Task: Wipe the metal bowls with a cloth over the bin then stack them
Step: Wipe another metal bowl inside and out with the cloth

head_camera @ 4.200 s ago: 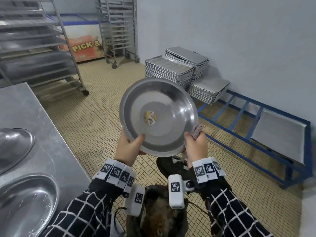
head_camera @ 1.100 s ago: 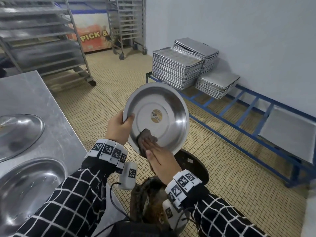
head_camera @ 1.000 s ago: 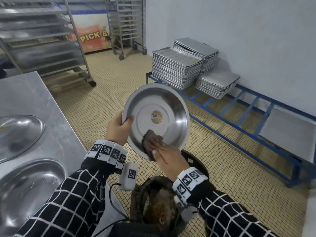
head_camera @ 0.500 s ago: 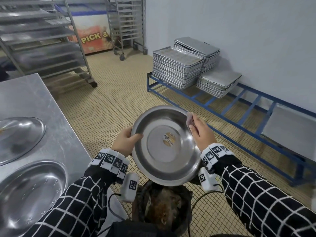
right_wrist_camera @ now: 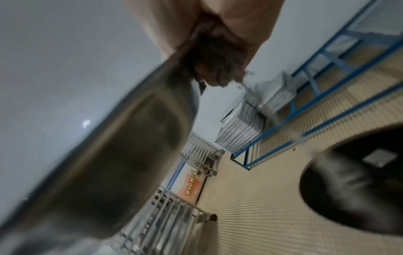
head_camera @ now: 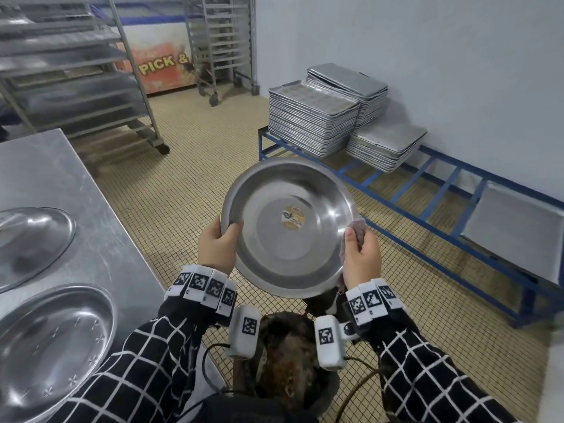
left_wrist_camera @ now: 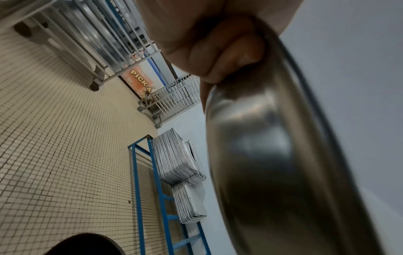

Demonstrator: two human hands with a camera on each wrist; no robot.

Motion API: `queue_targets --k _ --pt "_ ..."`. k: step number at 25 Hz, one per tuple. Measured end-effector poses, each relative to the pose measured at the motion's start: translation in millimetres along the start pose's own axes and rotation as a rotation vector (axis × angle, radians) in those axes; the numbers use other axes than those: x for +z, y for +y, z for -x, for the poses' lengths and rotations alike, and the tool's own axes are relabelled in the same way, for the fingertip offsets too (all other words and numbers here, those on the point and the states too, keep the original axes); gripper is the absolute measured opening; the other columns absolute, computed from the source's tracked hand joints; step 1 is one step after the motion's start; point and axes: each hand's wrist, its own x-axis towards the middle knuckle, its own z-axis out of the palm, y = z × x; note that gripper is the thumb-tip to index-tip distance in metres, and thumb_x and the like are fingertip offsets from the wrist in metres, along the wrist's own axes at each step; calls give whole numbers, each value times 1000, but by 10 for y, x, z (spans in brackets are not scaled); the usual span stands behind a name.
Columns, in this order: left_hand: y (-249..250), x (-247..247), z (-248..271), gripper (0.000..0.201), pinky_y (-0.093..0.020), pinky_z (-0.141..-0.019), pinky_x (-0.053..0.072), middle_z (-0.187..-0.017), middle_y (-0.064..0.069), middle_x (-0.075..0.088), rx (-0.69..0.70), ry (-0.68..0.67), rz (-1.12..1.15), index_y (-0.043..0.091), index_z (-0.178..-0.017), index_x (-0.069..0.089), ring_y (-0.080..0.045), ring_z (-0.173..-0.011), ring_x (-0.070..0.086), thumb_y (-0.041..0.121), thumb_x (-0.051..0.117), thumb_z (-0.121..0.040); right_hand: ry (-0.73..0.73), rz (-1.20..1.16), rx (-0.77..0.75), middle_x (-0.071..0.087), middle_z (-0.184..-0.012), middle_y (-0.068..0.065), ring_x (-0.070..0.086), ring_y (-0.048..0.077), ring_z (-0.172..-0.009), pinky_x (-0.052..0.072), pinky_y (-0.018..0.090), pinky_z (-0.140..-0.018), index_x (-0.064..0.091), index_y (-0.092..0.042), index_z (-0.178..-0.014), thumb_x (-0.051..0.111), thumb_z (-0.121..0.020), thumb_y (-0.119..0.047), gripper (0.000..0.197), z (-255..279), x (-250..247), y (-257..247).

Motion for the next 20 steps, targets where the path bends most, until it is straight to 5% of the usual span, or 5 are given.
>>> queue_targets --k 4,8,13,18,20 --pt "58 -55 -1 15 -37 -64 54 -82 -9 67 109 -22 -30 9 -94 65 -23 -71 63 20 56 -93 -9 -11 -108 61 -77 -4 60 12 -68 50 28 -62 57 -17 -94 52 -95 -38 21 -227 -58 -269" --pt "62 -215 -66 29 -35 -65 57 -79 -5 71 -127 -265 137 8 -102 64 -24 -70 67 30 64 -82 -170 64 -221 61 -75 -8 57 7 -67 46 27 -63 61 -22 -91 54 -94 -38 18 -410 -267 -451" --pt "106 -198 -86 20 -42 -76 51 -88 -9 67 -136 -101 166 12 -97 61 -26 -77 63 28 65 -85 27 -27 -105 64 -90 -9 62 6 -86 51 26 -76 60 -22 -100 50 -95 -38 20 -60 -173 -334" --pt "174 63 94 12 -39 -78 51 -94 -5 65 -33 27 250 19 -95 60 -27 -89 62 29 57 -90 218 -129 -40 61 -87 -8 61 6 -75 46 14 -59 57 -13 -108 45 -98 -39 30 61 51 -396" --pt "193 144 154 9 -38 -82 52 -99 -2 67 5 19 298 28 -97 61 -23 -95 63 29 53 -94 228 -161 -35 61 -91 -8 62 6 -79 49 13 -62 54 -14 -113 44 -98 -36 28 78 141 -425"
